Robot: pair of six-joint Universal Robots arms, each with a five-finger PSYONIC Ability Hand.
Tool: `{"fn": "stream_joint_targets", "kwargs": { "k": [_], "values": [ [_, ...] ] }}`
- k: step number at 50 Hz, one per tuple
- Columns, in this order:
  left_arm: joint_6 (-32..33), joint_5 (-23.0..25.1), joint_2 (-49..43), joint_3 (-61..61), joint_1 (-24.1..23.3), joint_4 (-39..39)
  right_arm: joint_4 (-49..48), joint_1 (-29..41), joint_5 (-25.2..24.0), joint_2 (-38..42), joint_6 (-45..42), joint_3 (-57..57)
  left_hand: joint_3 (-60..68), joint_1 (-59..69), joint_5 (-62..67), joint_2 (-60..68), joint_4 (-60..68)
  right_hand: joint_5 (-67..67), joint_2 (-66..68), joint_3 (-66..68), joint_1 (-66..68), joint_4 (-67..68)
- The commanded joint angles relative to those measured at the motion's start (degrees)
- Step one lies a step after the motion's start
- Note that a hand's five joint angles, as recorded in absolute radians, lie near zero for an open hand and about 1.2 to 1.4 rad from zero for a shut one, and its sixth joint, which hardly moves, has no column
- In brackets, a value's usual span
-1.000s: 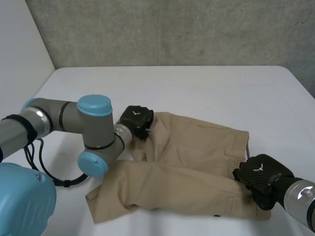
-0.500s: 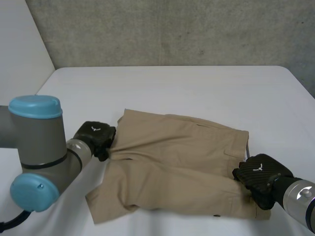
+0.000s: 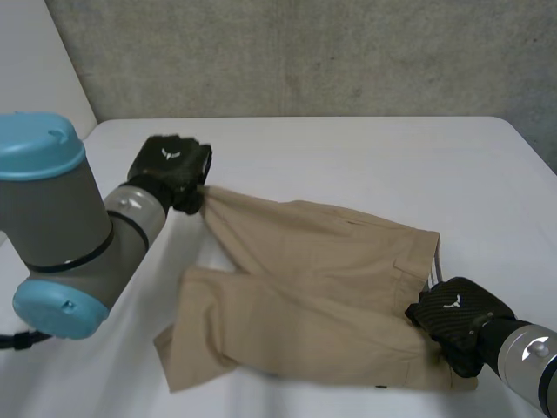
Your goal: Fold the shorts.
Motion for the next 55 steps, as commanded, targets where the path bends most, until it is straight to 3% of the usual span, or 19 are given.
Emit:
{"fn": "stream_joint_targets", "kwargs": {
  "k": [1,12,25,31,33,36,44,55],
  "values": [
    [0.12,-0.15,0.62,2.53,-0.97,-0.31,-0.03,-0.07,-0.12,-0.01,0.0,0.04,9.0,9.33,10.15,8.72,8.88,13.42,12.56,12.26,24.98,11.71],
    [0.74,0.02,-3.05,0.78,-0.79,-1.72,-0.03,0.2,-0.12,0.16,0.0,0.48,7.82,8.15,8.97,7.54,7.7,13.42,12.56,12.26,24.98,11.71],
    [1.09,0.02,-13.52,4.2,3.42,-0.49,-0.03,0.2,-0.03,0.34,-0.09,0.74,7.65,7.98,8.81,7.37,7.53,13.42,12.56,12.26,24.98,11.71],
    [2.84,-0.15,-17.48,5.17,3.43,-0.93,-0.03,0.2,-0.12,0.42,-0.09,0.83,-3.6,-3.28,-2.45,-3.88,-3.72,13.42,12.56,12.26,24.98,11.71],
    [3.64,-0.15,-17.57,4.73,3.43,-0.93,-0.03,0.2,-0.12,0.42,-0.09,0.74,-9.97,-9.64,-8.82,-10.25,-10.09,13.42,12.56,12.26,24.98,11.71],
    [4.34,-0.5,-16.78,4.12,3.43,-0.84,-0.12,0.2,-0.12,0.42,-0.09,0.74,-30.45,-30.12,-29.29,-30.73,-30.57,13.42,12.56,12.26,24.98,11.71],
    [2.94,-4.02,-7.48,1.49,5.35,-0.32,-0.12,0.2,-0.2,0.51,-0.09,0.83,-37.58,-37.25,-36.42,-37.86,-37.7,13.42,12.56,12.26,24.98,11.71],
    [-1.37,-2.62,-5.26,-4.31,10.01,-1.1,-0.12,0.2,-0.2,0.42,0.0,0.83,-28.36,-28.03,-27.2,-28.64,-28.48,13.42,12.56,12.26,24.98,11.71]
  ]
}}
